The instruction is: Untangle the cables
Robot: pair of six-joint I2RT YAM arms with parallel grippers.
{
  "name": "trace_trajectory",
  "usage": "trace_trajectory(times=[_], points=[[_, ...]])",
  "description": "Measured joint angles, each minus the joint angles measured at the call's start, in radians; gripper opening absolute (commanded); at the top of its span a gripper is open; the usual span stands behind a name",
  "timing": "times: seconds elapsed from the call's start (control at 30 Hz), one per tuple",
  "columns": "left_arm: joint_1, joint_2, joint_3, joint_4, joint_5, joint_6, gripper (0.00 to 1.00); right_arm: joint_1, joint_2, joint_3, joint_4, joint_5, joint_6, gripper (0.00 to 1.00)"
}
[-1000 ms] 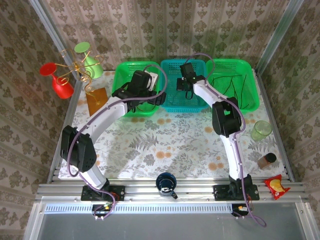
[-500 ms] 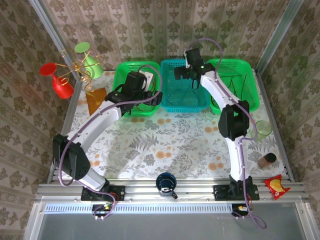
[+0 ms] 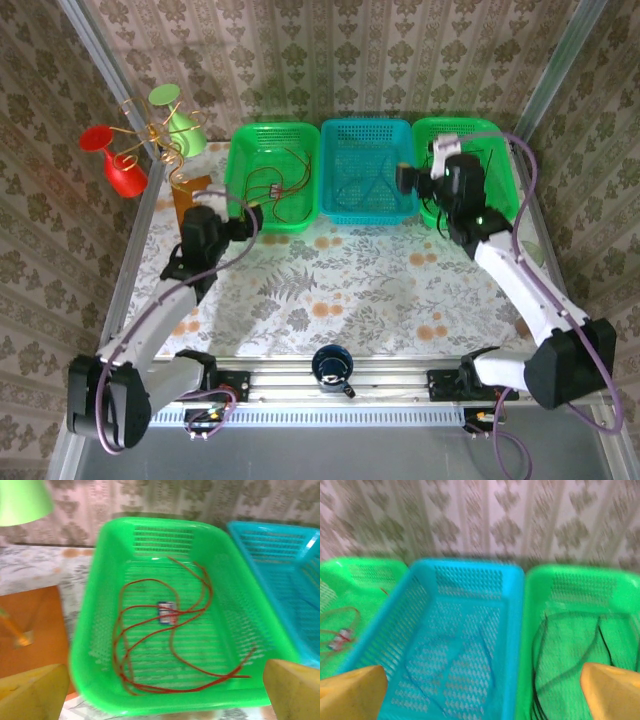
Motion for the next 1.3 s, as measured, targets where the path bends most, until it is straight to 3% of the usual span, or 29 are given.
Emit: trace_trajectory(times=[0.2,0.4,0.63,0.8,0.9,1.03,1.3], points=[[0.055,-0.134,-0.209,0.154,-0.077,0.114,1.0,-0.128,-0.1,-0.447,0.188,0.034,0.023,1.0],[0.145,-0.114,-0.356,0.321,-0.136,0.152,1.0,-0.167,-0.1,-0.605,0.423,0.077,0.002,1.0],[0.196,0.182,-0.385,0.595,-0.135,0.206,1.0,-0.214,0.039,-0.641,0.67,0.084,0.004,1.0],[0.212,0.418,-0.398,0.848,-0.128,0.241,1.0,-0.217,0.177,-0.747,0.939,0.076,0.004,1.0],[0.22,0.527,-0.407,0.954,-0.102,0.257,1.0,-0.217,0.26,-0.758,0.985,0.06,0.003,1.0],[0.221,0.555,-0.387,0.954,-0.056,0.281,1.0,-0.217,0.285,-0.713,0.98,0.043,-0.001,1.0],[0.25,0.55,-0.238,0.804,-0.057,0.278,1.0,-0.216,0.285,-0.645,0.941,0.026,-0.007,1.0]])
